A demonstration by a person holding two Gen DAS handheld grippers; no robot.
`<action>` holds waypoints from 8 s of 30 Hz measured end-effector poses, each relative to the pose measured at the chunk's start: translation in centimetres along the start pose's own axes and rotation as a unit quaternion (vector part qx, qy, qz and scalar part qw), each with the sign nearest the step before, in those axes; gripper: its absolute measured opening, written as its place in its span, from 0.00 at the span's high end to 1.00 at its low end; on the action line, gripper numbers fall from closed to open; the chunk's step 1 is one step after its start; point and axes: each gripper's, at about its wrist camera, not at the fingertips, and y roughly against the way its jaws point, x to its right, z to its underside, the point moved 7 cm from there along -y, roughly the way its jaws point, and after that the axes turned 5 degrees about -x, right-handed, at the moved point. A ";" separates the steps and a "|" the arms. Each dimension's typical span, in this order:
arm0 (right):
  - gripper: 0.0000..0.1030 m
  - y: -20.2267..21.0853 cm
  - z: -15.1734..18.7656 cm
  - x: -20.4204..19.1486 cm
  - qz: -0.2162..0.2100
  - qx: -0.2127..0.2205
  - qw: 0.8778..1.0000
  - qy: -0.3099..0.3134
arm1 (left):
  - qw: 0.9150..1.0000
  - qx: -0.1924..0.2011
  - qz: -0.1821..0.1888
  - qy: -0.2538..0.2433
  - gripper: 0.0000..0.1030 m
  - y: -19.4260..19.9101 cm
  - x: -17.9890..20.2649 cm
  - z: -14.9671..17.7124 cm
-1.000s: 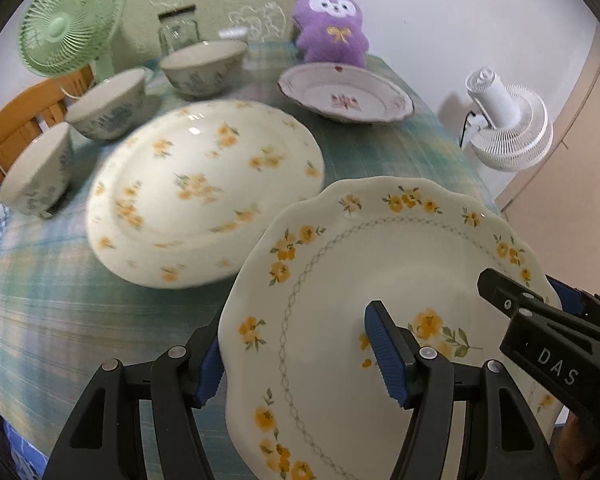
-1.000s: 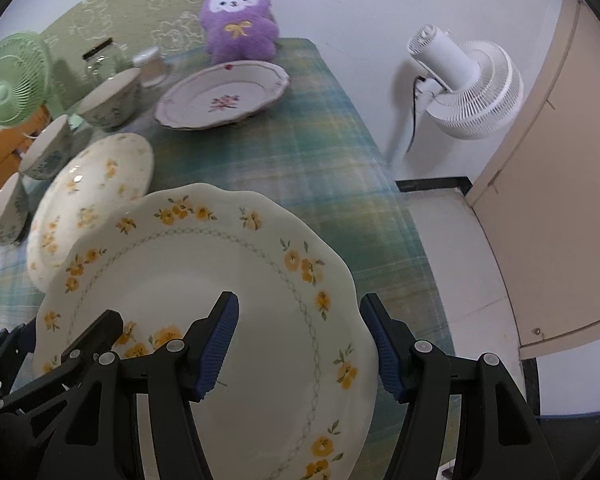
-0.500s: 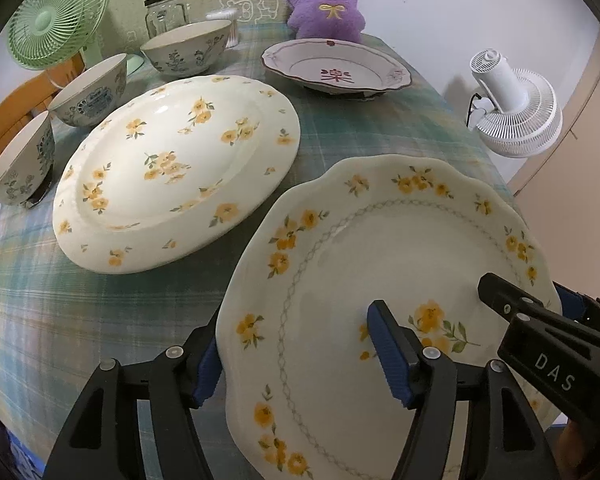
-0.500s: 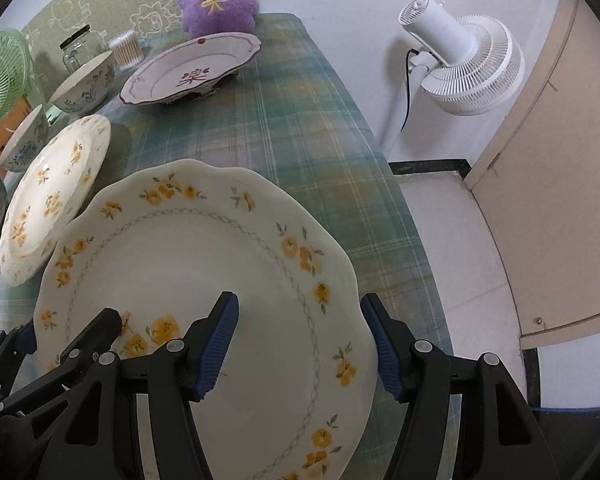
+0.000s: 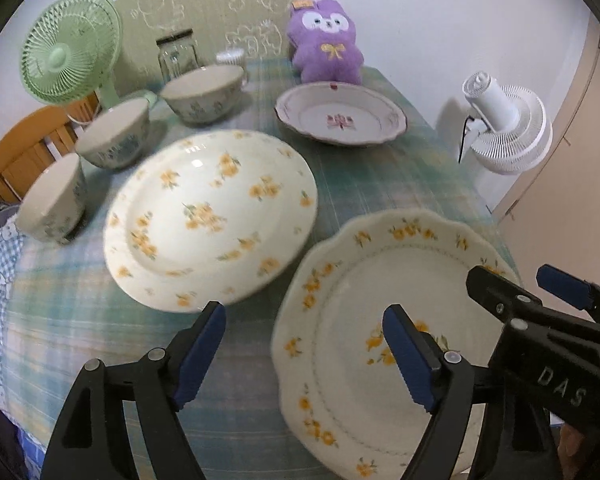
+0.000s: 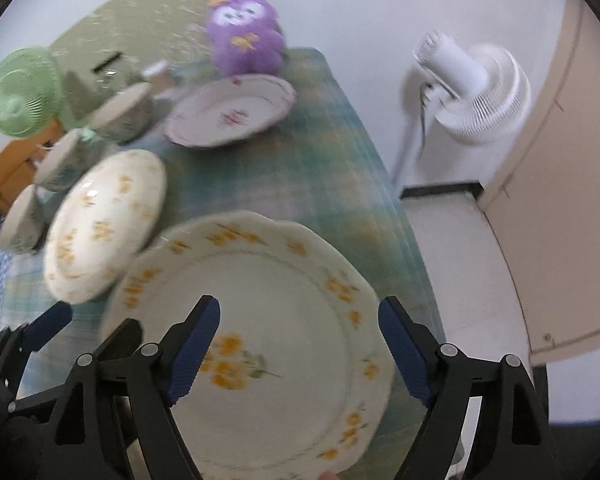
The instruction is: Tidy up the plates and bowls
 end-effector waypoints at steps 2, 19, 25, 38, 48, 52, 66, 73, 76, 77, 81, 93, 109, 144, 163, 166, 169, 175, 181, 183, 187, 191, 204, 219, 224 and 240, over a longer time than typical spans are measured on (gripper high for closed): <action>0.18 0.6 -0.3 -0.9 -0.005 0.003 1.000 0.006 | 1.000 0.010 -0.001 -0.004 0.19 0.9 -0.8 -0.5; 0.18 2.1 -4.7 -12.1 -0.015 0.040 0.998 0.038 | 0.999 0.032 -0.032 0.019 0.19 2.5 -10.7 -4.9; 0.19 0.0 -6.4 -13.9 -0.004 0.041 0.999 0.022 | 0.998 0.027 -0.046 0.033 0.20 0.6 -13.8 -6.5; 0.28 -6.9 -8.8 -14.5 0.028 0.004 1.000 0.009 | 0.997 -0.003 -0.042 0.070 0.32 -6.1 -17.4 -8.8; 0.37 -10.6 -8.5 -14.1 0.033 -0.035 0.999 0.009 | 0.998 -0.040 -0.044 0.037 0.50 -8.5 -17.4 -8.3; 0.50 -11.6 -8.2 -14.0 0.022 -0.052 0.998 0.005 | 0.997 -0.040 -0.046 0.044 0.53 -8.6 -17.6 -8.3; 0.54 -11.0 -7.8 -14.6 0.032 -0.063 0.997 0.014 | 0.997 -0.044 -0.043 0.043 0.57 -8.0 -17.9 -8.2; 0.57 -9.5 -7.1 -14.8 0.039 -0.060 0.997 0.012 | 0.997 -0.047 -0.039 0.040 0.59 -6.8 -18.1 -7.6; 0.57 -8.7 -6.6 -14.9 0.042 -0.058 0.997 0.006 | 0.998 -0.048 -0.032 0.040 0.59 -6.1 -18.2 -6.9; 0.57 -8.4 -6.4 -14.9 0.043 -0.056 0.997 0.006 | 0.998 -0.048 -0.030 0.040 0.59 -5.8 -18.1 -6.7; 0.57 -7.2 -5.6 -15.1 0.050 -0.049 0.998 0.001 | 0.998 -0.048 -0.023 0.035 0.59 -5.0 -18.1 -5.8; 0.57 -3.4 -2.8 -14.2 0.068 -0.021 0.997 -0.040 | 0.999 -0.032 0.000 0.001 0.59 -2.2 -17.0 -3.9; 0.57 -1.0 -0.9 -7.8 0.054 -0.018 0.998 -0.035 | 1.000 -0.027 -0.006 0.015 0.59 0.2 -10.5 -1.5; 0.57 -3.1 1.9 5.0 0.051 -0.052 0.997 -0.009 | 0.998 -0.051 -0.027 0.032 0.59 -2.3 1.8 2.0; 0.56 -3.8 2.9 5.5 0.039 -0.036 0.999 -0.005 | 0.997 -0.033 -0.071 -0.012 0.43 -3.0 3.5 2.3; 0.56 -3.8 2.9 5.5 0.035 -0.038 0.999 -0.005 | 0.996 -0.039 -0.076 -0.010 0.41 -3.1 3.5 2.2; 0.56 -3.9 2.9 5.4 0.030 -0.040 0.999 -0.005 | 0.995 -0.044 -0.088 -0.011 0.40 -3.1 3.5 2.3; 0.55 -4.1 3.0 4.5 0.029 -0.041 0.999 0.005 | 0.992 -0.025 -0.120 -0.037 0.29 -2.5 4.3 2.0; 0.52 -4.7 2.6 3.7 0.021 -0.047 0.999 0.012 | 0.992 -0.038 -0.118 -0.004 0.28 -2.7 2.7 2.1; 0.51 -5.0 2.4 3.3 0.021 -0.050 0.998 0.014 | 0.993 -0.041 -0.109 0.003 0.28 -2.8 2.3 2.0; 0.47 -5.3 2.2 3.1 0.028 -0.063 0.998 0.013 | 0.995 -0.039 -0.094 0.007 0.28 -2.6 1.9 1.4; 0.44 -4.2 1.5 3.0 0.034 -0.058 0.998 0.009 | 0.997 -0.038 -0.072 0.012 0.28 -1.8 1.4 0.5; 0.35 4.1 -4.4 -0.4 0.026 0.017 0.999 -0.027 | 1.000 0.025 -0.007 -0.009 0.25 4.2 -1.1 -6.0; 0.35 4.0 -14.2 -1.8 0.004 0.058 0.998 0.001 | 0.997 0.072 -0.016 -0.004 0.25 3.8 -2.0 -15.0; 0.35 0.9 -17.0 -1.5 0.000 0.051 0.999 0.012 | 0.997 0.066 -0.026 0.007 0.26 0.6 -1.9 -17.4; 0.35 -10.6 -22.5 -0.4 -0.013 0.012 1.000 0.017 | 0.997 0.046 -0.039 0.054 0.35 -8.9 -1.5 -22.3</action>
